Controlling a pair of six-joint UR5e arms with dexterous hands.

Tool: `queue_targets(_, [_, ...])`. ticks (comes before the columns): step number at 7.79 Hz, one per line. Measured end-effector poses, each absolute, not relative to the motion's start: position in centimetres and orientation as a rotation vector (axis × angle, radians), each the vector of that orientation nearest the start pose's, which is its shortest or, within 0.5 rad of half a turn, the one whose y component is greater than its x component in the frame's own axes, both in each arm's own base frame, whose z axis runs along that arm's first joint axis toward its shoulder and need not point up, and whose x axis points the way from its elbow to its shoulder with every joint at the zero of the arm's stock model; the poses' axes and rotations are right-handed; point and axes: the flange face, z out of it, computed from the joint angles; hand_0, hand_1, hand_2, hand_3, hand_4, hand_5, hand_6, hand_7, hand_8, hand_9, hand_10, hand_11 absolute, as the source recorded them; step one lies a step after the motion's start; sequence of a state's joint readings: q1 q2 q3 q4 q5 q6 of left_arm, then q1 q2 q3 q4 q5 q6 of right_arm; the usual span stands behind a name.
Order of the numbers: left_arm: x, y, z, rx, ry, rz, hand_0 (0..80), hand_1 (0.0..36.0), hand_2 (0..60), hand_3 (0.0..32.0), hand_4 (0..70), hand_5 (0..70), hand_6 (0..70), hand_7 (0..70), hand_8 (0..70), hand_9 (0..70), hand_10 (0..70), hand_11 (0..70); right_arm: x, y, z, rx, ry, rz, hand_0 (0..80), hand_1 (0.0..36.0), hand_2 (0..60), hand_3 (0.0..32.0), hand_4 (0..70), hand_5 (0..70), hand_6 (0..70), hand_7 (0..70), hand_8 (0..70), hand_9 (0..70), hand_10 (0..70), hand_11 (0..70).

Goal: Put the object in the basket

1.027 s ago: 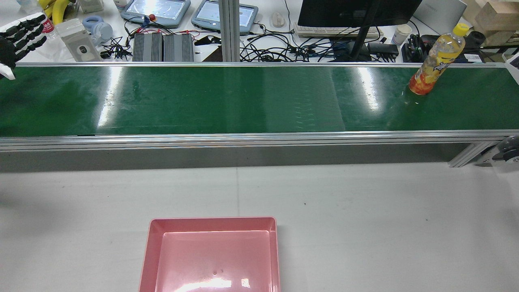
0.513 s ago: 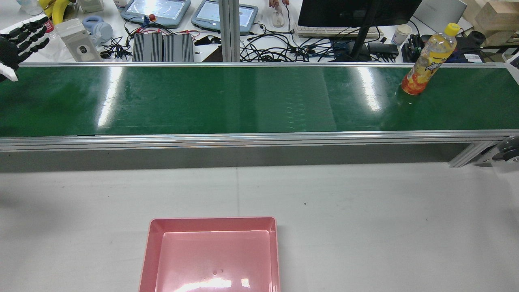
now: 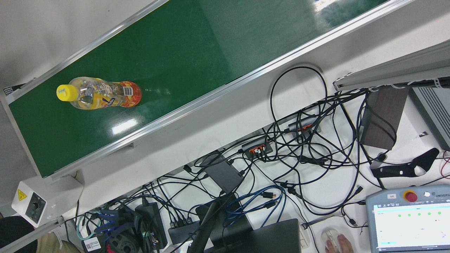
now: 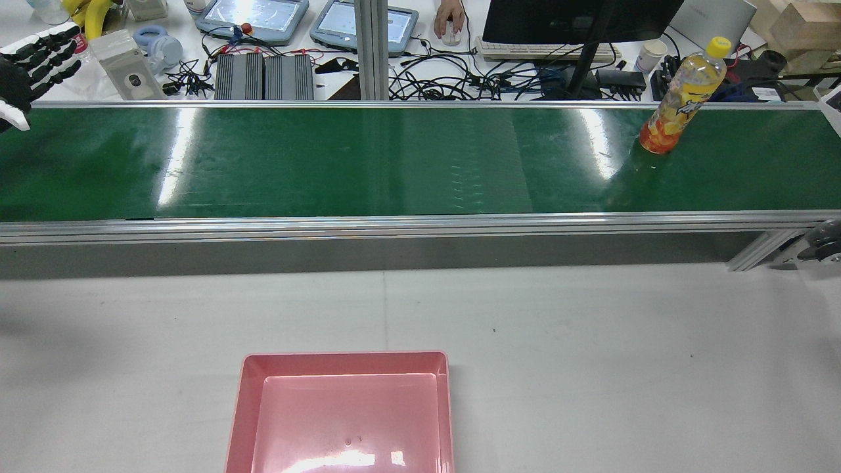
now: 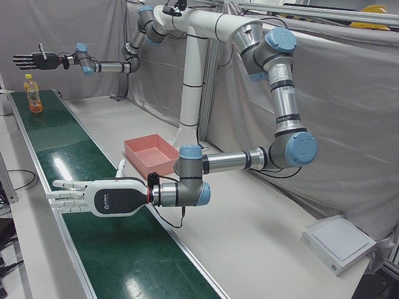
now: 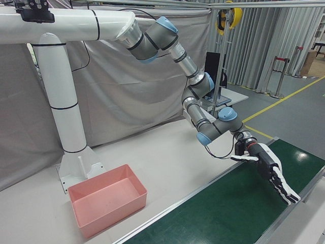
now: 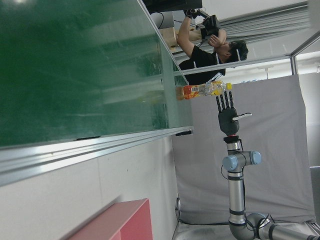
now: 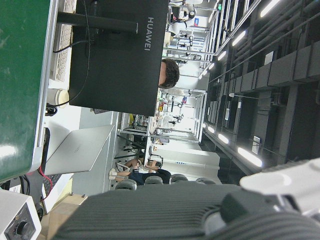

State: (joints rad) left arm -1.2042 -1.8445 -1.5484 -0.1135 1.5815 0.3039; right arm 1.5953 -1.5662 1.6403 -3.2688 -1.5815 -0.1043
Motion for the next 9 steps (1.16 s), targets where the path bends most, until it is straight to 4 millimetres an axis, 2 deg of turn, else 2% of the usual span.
queue_targets(9, [10.51, -62.87, 53.1, -0.089, 2.31, -1.495, 56.0, 2.4, 0.0, 0.0, 10.7, 8.3, 0.0, 0.0, 0.0, 0.0, 1.3, 3.3, 14.41, -48.4, 66.34, -0.13, 2.205, -2.325, 0.0, 0.0, 0.0, 0.0, 0.0, 0.0, 0.0, 0.0, 0.0, 0.0, 0.0, 0.0])
